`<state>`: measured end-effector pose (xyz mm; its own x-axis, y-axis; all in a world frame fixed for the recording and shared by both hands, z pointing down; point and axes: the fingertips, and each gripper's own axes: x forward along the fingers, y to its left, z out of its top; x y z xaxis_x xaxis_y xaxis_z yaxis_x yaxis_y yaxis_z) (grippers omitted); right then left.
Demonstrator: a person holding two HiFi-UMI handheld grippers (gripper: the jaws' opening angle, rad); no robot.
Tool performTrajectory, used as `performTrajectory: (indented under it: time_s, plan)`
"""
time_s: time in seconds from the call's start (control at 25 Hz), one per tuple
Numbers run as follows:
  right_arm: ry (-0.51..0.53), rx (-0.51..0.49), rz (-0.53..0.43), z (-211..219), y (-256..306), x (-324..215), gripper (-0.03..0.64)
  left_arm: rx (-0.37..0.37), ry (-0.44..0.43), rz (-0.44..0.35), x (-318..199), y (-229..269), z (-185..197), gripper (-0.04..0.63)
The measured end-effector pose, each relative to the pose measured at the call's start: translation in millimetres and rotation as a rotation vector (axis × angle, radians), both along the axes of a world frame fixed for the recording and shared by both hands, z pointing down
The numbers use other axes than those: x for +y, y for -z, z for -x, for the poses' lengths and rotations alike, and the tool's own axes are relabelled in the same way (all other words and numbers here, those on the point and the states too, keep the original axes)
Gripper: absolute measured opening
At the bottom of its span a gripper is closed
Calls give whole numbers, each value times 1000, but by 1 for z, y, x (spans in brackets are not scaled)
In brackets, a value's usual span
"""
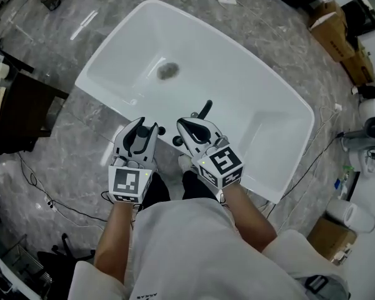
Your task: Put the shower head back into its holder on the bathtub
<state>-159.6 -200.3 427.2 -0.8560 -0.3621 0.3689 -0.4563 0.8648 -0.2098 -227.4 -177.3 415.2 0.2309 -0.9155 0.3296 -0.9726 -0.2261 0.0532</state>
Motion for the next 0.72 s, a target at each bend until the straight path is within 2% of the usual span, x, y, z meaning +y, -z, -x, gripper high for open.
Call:
performTrajectory:
  time_s: [0.72]
  plan:
    - [-15,71,62,0,-57,26,19,18,-81,109,0,-79,-7,133]
